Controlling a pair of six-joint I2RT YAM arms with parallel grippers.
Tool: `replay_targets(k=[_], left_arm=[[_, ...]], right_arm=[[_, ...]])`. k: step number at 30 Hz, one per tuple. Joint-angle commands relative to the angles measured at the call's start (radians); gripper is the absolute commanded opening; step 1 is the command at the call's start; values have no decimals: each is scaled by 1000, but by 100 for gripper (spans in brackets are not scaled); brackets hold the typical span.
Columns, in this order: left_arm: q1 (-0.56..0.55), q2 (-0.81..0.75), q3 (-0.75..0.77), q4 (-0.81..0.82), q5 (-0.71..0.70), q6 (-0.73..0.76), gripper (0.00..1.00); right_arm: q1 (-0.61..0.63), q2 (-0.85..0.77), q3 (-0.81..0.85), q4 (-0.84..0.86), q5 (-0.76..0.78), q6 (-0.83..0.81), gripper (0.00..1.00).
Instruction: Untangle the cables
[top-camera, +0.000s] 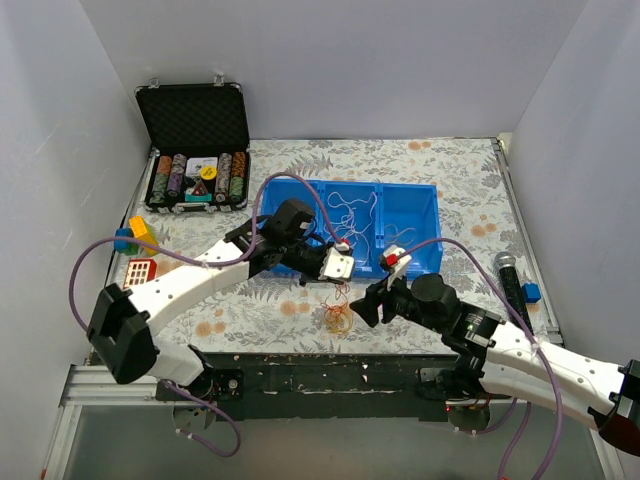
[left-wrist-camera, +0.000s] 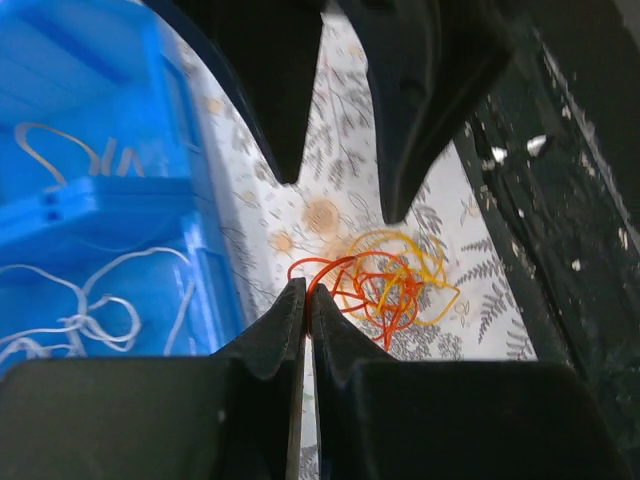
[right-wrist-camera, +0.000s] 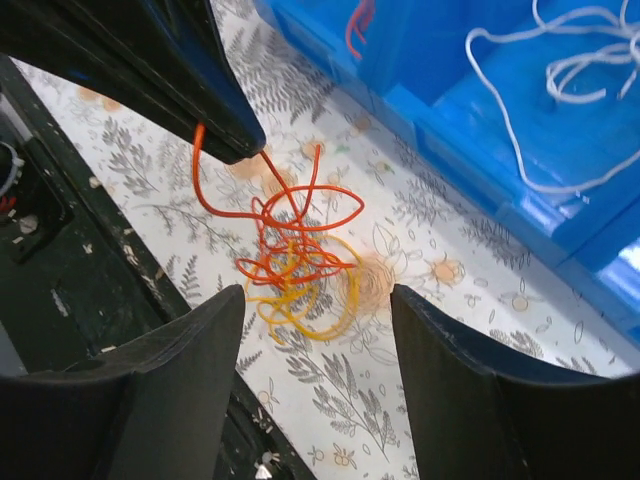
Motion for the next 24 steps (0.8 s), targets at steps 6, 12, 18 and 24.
replay_targets(k=[6, 12, 18, 24], left_arm=[[-5, -138, 119, 54, 45, -258, 0], [-8, -150, 191, 71, 46, -324, 0], [-14, -146, 346, 84, 49, -379, 0], [-14, -144, 527, 103, 57, -435, 0]], right_arm=[[4, 31, 168, 123, -6, -74, 74], [4, 106, 191, 206, 22, -88, 73], [4, 191, 202, 244, 48, -79, 61], [4, 206, 171, 290, 8, -53, 43]])
